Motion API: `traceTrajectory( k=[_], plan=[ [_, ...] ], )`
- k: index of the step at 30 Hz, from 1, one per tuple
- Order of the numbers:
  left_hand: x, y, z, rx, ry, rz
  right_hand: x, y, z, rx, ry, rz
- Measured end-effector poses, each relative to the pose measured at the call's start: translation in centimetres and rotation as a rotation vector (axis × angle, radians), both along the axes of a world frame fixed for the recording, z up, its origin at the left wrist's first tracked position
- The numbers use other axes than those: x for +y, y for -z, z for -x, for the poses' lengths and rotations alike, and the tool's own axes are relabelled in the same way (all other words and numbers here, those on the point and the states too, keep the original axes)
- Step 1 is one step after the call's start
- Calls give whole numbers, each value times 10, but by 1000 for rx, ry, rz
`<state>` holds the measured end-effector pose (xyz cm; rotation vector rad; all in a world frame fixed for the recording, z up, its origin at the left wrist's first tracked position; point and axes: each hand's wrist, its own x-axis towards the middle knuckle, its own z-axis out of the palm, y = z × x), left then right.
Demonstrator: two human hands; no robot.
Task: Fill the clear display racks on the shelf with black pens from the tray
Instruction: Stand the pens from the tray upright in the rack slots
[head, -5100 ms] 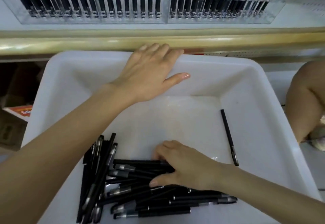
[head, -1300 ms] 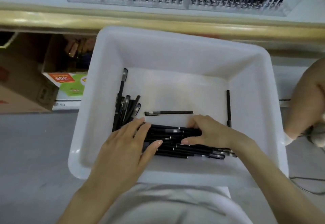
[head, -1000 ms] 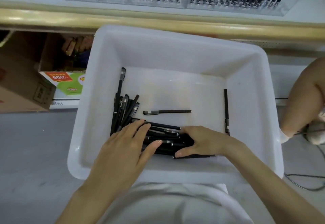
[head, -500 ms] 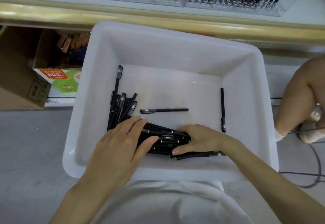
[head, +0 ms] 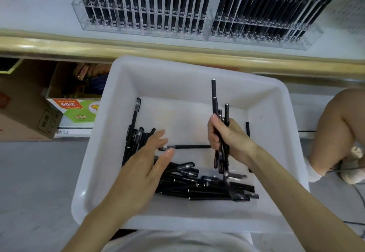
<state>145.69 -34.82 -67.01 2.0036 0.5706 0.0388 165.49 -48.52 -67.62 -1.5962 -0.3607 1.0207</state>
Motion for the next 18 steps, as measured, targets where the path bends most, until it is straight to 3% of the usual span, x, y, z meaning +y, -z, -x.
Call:
traceTrajectory(
  k=[4, 9, 18],
  plan=[
    [-6, -2, -27, 7, -26, 241, 24, -12, -4, 304, 219, -192],
    [-7, -3, -58, 20, -125, 544, 44, -21, 2, 528, 298, -365],
    [-15, 4, -85, 228, -31, 725, 51, -28, 4, 506, 353, -292]
  ],
)
